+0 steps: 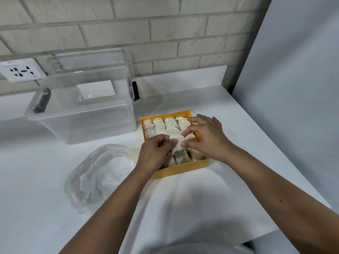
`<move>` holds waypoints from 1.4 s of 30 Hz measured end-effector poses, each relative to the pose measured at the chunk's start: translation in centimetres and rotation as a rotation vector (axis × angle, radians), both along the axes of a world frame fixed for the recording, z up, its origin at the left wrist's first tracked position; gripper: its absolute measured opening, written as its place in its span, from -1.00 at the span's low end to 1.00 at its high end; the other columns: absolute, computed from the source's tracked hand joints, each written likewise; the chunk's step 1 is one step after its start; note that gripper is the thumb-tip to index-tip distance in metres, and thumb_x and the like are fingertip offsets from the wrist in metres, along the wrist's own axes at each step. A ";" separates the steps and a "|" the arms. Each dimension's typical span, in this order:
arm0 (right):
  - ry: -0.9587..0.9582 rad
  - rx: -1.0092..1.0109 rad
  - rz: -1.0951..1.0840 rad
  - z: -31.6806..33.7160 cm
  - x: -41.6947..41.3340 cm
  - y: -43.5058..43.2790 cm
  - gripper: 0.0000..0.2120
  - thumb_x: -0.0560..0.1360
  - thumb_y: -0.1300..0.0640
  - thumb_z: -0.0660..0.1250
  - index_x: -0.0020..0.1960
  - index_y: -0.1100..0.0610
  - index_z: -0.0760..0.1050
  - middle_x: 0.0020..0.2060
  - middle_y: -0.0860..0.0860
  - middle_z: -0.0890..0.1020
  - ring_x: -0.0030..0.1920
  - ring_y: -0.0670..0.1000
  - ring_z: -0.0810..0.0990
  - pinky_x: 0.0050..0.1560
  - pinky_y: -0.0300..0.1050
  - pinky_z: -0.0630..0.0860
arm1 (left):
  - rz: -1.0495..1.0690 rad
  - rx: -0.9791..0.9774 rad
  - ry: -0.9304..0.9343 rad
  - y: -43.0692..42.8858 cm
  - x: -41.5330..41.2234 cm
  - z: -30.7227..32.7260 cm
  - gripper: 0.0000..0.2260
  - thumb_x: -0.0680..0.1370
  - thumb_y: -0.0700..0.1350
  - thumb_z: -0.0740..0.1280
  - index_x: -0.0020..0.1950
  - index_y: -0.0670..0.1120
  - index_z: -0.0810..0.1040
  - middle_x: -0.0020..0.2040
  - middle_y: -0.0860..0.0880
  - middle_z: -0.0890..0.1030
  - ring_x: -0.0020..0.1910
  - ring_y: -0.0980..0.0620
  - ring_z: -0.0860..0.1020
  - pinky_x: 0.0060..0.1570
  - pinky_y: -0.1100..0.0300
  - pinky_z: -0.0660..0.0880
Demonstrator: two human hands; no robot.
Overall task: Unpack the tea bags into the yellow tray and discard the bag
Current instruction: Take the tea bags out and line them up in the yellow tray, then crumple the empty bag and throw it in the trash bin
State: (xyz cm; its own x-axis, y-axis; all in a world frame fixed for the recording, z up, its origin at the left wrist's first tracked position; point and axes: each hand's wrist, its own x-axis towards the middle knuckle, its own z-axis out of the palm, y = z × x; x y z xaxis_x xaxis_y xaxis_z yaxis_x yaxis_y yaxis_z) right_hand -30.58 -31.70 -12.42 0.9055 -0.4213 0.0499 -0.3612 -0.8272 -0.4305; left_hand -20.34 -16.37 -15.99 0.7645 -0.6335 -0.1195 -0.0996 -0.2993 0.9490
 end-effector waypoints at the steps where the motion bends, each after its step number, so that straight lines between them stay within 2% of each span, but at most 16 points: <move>1: -0.003 -0.007 0.003 0.0 0.2 0.2 -0.76 0.40 -0.19 0.44 0.01 -0.12 0.63 0.44 -0.10 0.37 0.53 -0.02 0.10 0.51 0.17 -0.10 | -0.003 -0.003 0.003 0.0 -0.1 0.1 -0.85 0.52 0.02 0.45 -0.20 -0.01 0.67 -0.28 -0.02 0.67 -0.28 0.03 0.58 -0.03 -0.07 0.57; 3: 0.002 -0.024 0.009 0.2 0.4 0.3 -0.80 0.43 -0.16 0.43 -0.05 -0.07 0.64 0.43 -0.10 0.39 0.53 -0.03 0.12 0.51 0.15 -0.09 | -0.008 0.002 -0.005 0.0 -0.1 0.2 -0.88 0.51 0.02 0.46 -0.18 0.01 0.68 -0.27 0.00 0.68 -0.24 0.01 0.61 -0.04 -0.02 0.57; 7: 0.053 -0.057 -0.007 1.1 -0.6 -0.9 -0.86 0.48 -0.11 0.40 -0.11 -0.05 0.61 0.47 -0.06 0.35 0.55 -0.04 0.08 0.52 0.16 -0.16 | 0.029 0.015 -0.076 1.0 0.4 0.4 -0.96 0.51 -0.04 0.46 -0.08 0.07 0.72 -0.20 0.12 0.72 -0.17 0.17 0.66 -0.07 0.30 0.52; 11: 0.251 -0.054 0.006 1.3 -2.3 -2.2 -0.89 0.50 -0.13 0.37 -0.14 -0.11 0.55 0.53 -0.05 0.22 0.57 -0.03 -0.01 0.51 0.24 -0.20 | 0.145 0.025 -0.160 2.0 1.0 0.4 -0.92 0.53 -0.07 0.45 -0.02 -0.01 0.73 -0.13 0.08 0.71 -0.12 0.16 0.65 -0.11 0.44 0.47; 14: 0.353 -0.059 0.026 0.6 -2.8 -2.2 -0.86 0.50 -0.13 0.37 -0.08 -0.07 0.60 0.56 -0.05 0.14 0.57 -0.02 -0.09 0.50 0.26 -0.22 | 0.185 0.015 -0.206 2.1 1.3 0.3 -0.93 0.52 -0.07 0.46 -0.04 -0.01 0.72 -0.15 0.11 0.70 -0.14 0.21 0.62 -0.17 0.56 0.40; 18: 0.399 -0.106 0.019 -0.5 -2.7 -1.5 -0.82 0.50 -0.12 0.37 -0.01 -0.05 0.63 0.57 -0.05 0.10 0.58 0.00 -0.12 0.50 0.26 -0.24 | 0.208 0.017 -0.263 2.3 1.5 0.0 -0.94 0.53 -0.06 0.45 -0.03 0.04 0.71 -0.07 0.09 0.70 -0.11 0.22 0.61 -0.15 0.57 0.39; 23: 0.386 -0.265 -0.023 -1.8 -2.3 -1.3 -0.75 0.51 -0.14 0.33 0.11 -0.08 0.62 0.54 -0.05 0.20 0.56 0.03 0.00 0.51 0.24 -0.18 | 0.185 0.041 -0.314 2.6 1.7 -0.3 -0.91 0.54 -0.07 0.44 0.00 0.06 0.71 0.00 0.10 0.66 -0.07 0.21 0.59 -0.11 0.54 0.40; 25: 0.350 -0.300 -0.041 -2.2 -2.4 -1.4 -0.75 0.50 -0.13 0.33 0.14 -0.10 0.58 0.50 -0.06 0.27 0.55 0.02 0.07 0.51 0.21 -0.14 | 0.178 0.046 -0.341 2.7 1.6 -0.6 -0.88 0.53 -0.09 0.45 0.04 0.08 0.71 0.06 0.09 0.62 0.04 0.14 0.58 0.02 0.42 0.45; 27: 0.270 -0.288 -0.052 -2.8 -2.8 -1.4 -0.71 0.49 -0.11 0.35 0.21 -0.14 0.50 0.44 -0.09 0.37 0.49 0.00 0.20 0.50 0.19 -0.04 | 0.175 0.070 -0.375 2.9 1.7 -0.8 -0.75 0.51 -0.08 0.47 0.19 0.05 0.66 0.19 0.02 0.58 0.19 0.05 0.55 0.19 0.17 0.51; 29: 0.125 -0.216 -0.060 -3.6 -3.4 -1.3 -0.58 0.50 -0.08 0.36 0.33 -0.17 0.39 0.39 -0.11 0.43 0.41 -0.01 0.35 0.46 0.12 0.17 | 0.171 0.128 -0.325 3.1 1.6 -0.6 -0.55 0.51 -0.05 0.48 0.39 0.02 0.51 0.37 -0.05 0.49 0.31 -0.03 0.50 0.28 0.09 0.48; 31: -0.045 0.005 -0.104 -4.1 -3.8 -0.8 -0.49 0.55 -0.06 0.32 0.46 -0.15 0.27 0.40 -0.09 0.44 0.37 -0.01 0.43 0.38 0.00 0.34 | 0.166 0.175 -0.213 3.1 1.3 -0.3 -0.42 0.54 -0.01 0.43 0.52 -0.01 0.34 0.47 -0.06 0.41 0.39 -0.06 0.45 0.29 0.12 0.41; 34: -0.162 0.373 -0.275 -5.2 -3.8 0.3 -0.52 0.64 -0.05 0.15 0.54 -0.06 0.18 0.43 -0.06 0.41 0.41 -0.02 0.40 0.35 -0.17 0.30 | 0.146 0.182 -0.112 3.0 0.5 -0.1 -0.56 0.66 -0.06 0.23 0.54 -0.07 0.29 0.46 -0.06 0.44 0.38 -0.05 0.45 0.17 0.21 0.33; 36: -0.221 0.578 -0.373 -6.2 -3.6 0.5 -0.58 0.66 -0.04 0.09 0.51 -0.02 0.28 0.41 -0.05 0.43 0.42 -0.01 0.39 0.42 -0.16 0.27 | 0.145 0.194 -0.111 3.0 0.3 -0.1 -0.63 0.69 -0.16 0.10 0.50 -0.10 0.34 0.42 -0.07 0.49 0.28 -0.02 0.47 0.11 0.23 0.31; 38: -0.294 0.741 -0.425 -7.1 -3.3 0.6 -0.62 0.67 -0.03 0.07 0.44 -0.01 0.40 0.36 -0.07 0.50 0.37 -0.03 0.45 0.43 -0.03 0.34 | 0.127 0.224 -0.137 3.0 0.4 -0.2 -0.62 0.68 -0.21 0.06 0.49 -0.06 0.37 0.38 -0.05 0.52 0.24 -0.02 0.49 0.11 0.21 0.35; 39: -0.315 0.774 -0.436 -7.3 -3.2 0.6 -0.63 0.67 -0.03 0.07 0.41 -0.01 0.44 0.31 -0.09 0.55 0.32 -0.05 0.50 0.37 -0.03 0.41 | 0.118 0.240 -0.150 3.0 0.6 -0.3 -0.60 0.67 -0.22 0.05 0.50 -0.03 0.36 0.37 -0.04 0.53 0.25 -0.04 0.50 0.12 0.20 0.37; 42: -0.362 0.822 -0.452 -7.1 -3.0 0.5 -0.66 0.67 0.02 0.08 0.33 0.00 0.52 0.17 -0.11 0.62 0.17 -0.10 0.58 0.11 -0.25 0.48 | 0.120 0.255 -0.135 2.8 1.3 -0.8 -0.58 0.68 -0.21 0.06 0.53 0.02 0.33 0.38 0.00 0.53 0.30 -0.05 0.50 0.13 0.20 0.39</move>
State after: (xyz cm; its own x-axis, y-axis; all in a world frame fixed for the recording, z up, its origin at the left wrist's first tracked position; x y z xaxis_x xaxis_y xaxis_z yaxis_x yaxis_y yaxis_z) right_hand -33.56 -31.16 -19.50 0.6400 -0.7492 -0.1706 -0.3022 -0.0413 -0.9524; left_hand -19.08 -13.58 -16.77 0.8517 -0.5006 -0.1548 -0.1696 -0.5428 0.8225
